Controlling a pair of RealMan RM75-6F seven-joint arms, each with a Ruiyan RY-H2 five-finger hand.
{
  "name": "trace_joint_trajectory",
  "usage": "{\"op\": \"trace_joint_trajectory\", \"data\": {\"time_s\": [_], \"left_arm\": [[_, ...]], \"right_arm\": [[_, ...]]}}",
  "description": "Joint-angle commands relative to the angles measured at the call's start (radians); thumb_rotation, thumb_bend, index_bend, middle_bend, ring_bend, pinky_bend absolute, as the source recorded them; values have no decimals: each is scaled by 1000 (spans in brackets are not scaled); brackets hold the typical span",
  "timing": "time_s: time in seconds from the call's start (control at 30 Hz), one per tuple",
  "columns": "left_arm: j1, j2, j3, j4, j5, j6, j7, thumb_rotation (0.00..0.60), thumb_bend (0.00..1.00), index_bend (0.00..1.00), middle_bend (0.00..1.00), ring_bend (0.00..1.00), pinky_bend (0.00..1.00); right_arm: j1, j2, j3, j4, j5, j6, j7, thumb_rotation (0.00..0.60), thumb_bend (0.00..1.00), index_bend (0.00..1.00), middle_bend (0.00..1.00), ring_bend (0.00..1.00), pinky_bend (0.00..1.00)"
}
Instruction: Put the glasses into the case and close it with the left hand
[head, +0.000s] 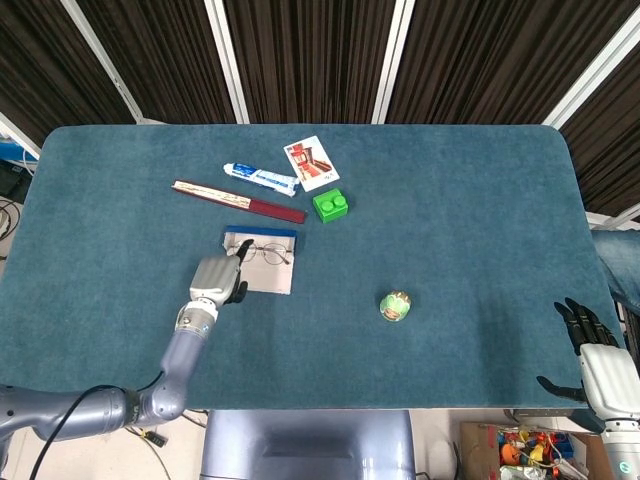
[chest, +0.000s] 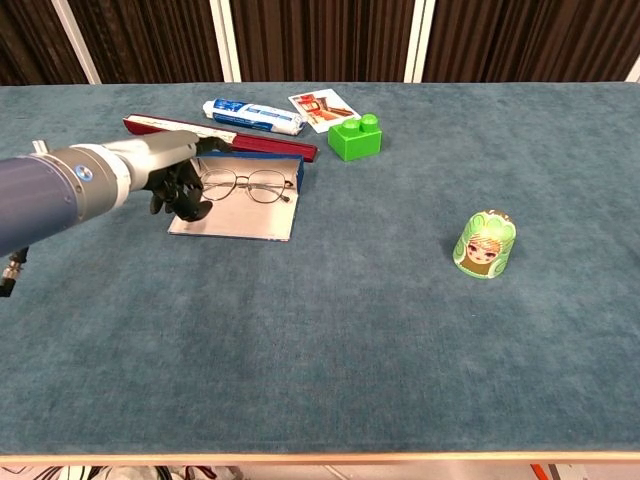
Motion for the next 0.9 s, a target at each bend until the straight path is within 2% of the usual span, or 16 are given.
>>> {"op": "trace_joint_trajectory", "data": {"time_s": [0.03,0.9], "left_arm": [[-8,-15,4,13,-13,-4,8,600,528,0,744,673,664],[-33,-79,5,103,-64,-22,33,600,527,0,743,673,664]], "right_arm": [[0,0,0,0,0,0,0,600,94,0,0,0,169],[0,2,0,-1,2,0,-3,600,95,0,0,0,169]]}}
